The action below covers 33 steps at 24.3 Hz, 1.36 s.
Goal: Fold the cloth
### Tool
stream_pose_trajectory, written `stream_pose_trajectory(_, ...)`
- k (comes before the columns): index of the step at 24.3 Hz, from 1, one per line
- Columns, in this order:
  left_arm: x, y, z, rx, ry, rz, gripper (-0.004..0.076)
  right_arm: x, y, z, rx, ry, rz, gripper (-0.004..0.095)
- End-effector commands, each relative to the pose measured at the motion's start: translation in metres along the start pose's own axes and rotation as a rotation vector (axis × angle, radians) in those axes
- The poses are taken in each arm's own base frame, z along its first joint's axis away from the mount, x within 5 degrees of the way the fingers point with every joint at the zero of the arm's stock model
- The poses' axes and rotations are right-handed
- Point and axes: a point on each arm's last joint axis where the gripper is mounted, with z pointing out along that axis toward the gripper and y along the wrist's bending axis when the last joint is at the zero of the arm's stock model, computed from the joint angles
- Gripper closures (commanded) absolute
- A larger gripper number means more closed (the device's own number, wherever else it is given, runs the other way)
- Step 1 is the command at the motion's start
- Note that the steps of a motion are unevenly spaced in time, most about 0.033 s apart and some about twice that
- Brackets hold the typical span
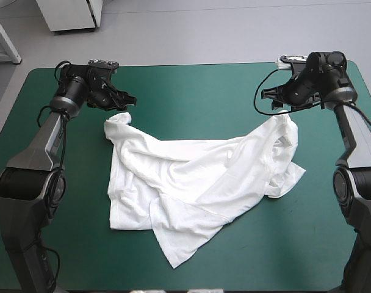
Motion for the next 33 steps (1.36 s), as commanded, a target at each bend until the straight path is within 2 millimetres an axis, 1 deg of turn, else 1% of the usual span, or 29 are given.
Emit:
stream_pose_trajectory(1, -0.005, 0.000, -0.054, -0.036, -0.066, 0.027, 0.0252, -0.001, 0.002, -0.053, -0.002, -0.091, -0.017, 0.0374)
stream_pose_trajectory(4, 0.002, 0.002, -0.068, -0.058, -0.023, 0.034, 0.0251, 0.004, 0.004, -0.072, -0.004, -0.105, -0.027, 0.0382)
stream_pose_trajectory(6, 0.005, 0.003, -0.078, -0.068, -0.007, 0.036, 0.0251, 0.007, 0.006, -0.090, -0.006, -0.142, -0.031, 0.0396)
stream_pose_trajectory(7, 0.009, 0.003, -0.091, -0.064, 0.003, 0.033, 0.0251, 0.011, 0.009, -0.110, -0.009, -0.183, -0.036, 0.0410)
stream_pose_trajectory(8, 0.011, 0.002, -0.096, -0.063, 0.009, 0.031, 0.0251, 0.013, 0.009, -0.117, -0.010, -0.199, -0.038, 0.0418)
stream_pose_trajectory(9, 0.014, 0.002, -0.106, -0.057, 0.019, 0.028, 0.0251, 0.018, 0.011, -0.135, -0.012, -0.234, -0.043, 0.0422)
stream_pose_trajectory(10, 0.016, 0.001, -0.110, -0.051, 0.012, 0.026, 0.0251, 0.022, 0.012, -0.141, -0.013, -0.243, -0.044, 0.0422)
stream_pose_trajectory(11, 0.022, -0.001, -0.117, -0.030, 0.011, 0.020, 0.0252, 0.031, 0.012, -0.148, -0.013, -0.242, -0.044, 0.0422)
stream_pose_trajectory(12, 0.025, -0.002, -0.119, -0.017, 0.016, 0.016, 0.0251, 0.036, 0.012, -0.149, -0.012, -0.233, -0.043, 0.0422)
stream_pose_trajectory(13, 0.037, -0.005, -0.121, 0.005, 0.040, 0.005, 0.0252, 0.049, 0.011, -0.147, -0.010, -0.200, -0.038, 0.0422)
stream_pose_trajectory(14, 0.042, -0.005, -0.122, 0.012, 0.051, -0.005, 0.0252, 0.054, 0.010, -0.145, -0.009, -0.184, -0.036, 0.0422)
stream_pose_trajectory(15, 0.055, -0.009, -0.126, 0.027, 0.071, -0.007, 0.0251, 0.066, 0.009, -0.142, -0.007, -0.152, -0.032, 0.0422)
stream_pose_trajectory(18, 0.078, -0.017, -0.135, 0.031, 0.098, -0.017, 0.0252, 0.084, 0.007, -0.138, -0.004, -0.107, -0.027, 0.0422)
stream_pose_trajectory(20, 0.094, -0.025, -0.141, 0.024, 0.116, -0.019, 0.0252, 0.095, 0.006, -0.137, -0.003, -0.087, -0.024, 0.0422)
stream_pose_trajectory(22, 0.120, -0.044, -0.148, 0.035, 0.144, -0.017, 0.0252, 0.104, 0.006, -0.138, -0.002, -0.079, -0.023, 0.0422)
stream_pose_trajectory(24, 0.145, -0.061, -0.151, 0.059, 0.180, -0.034, 0.0251, 0.108, 0.006, -0.142, 0.001, -0.082, -0.025, 0.0422)
stream_pose_trajectory(26, 0.169, -0.069, -0.149, 0.053, 0.220, -0.064, 0.0251, 0.110, 0.006, -0.146, 0.001, -0.095, -0.026, 0.0422)
stream_pose_trajectory(29, 0.191, -0.069, -0.143, 0.050, 0.274, -0.101, 0.0251, 0.111, 0.006, -0.150, 0.000, -0.104, -0.028, 0.0422)
stream_pose_trajectory(33, 0.212, -0.067, -0.133, 0.044, 0.325, -0.135, 0.0251, 0.113, 0.007, -0.153, -0.002, -0.113, -0.028, 0.0422)
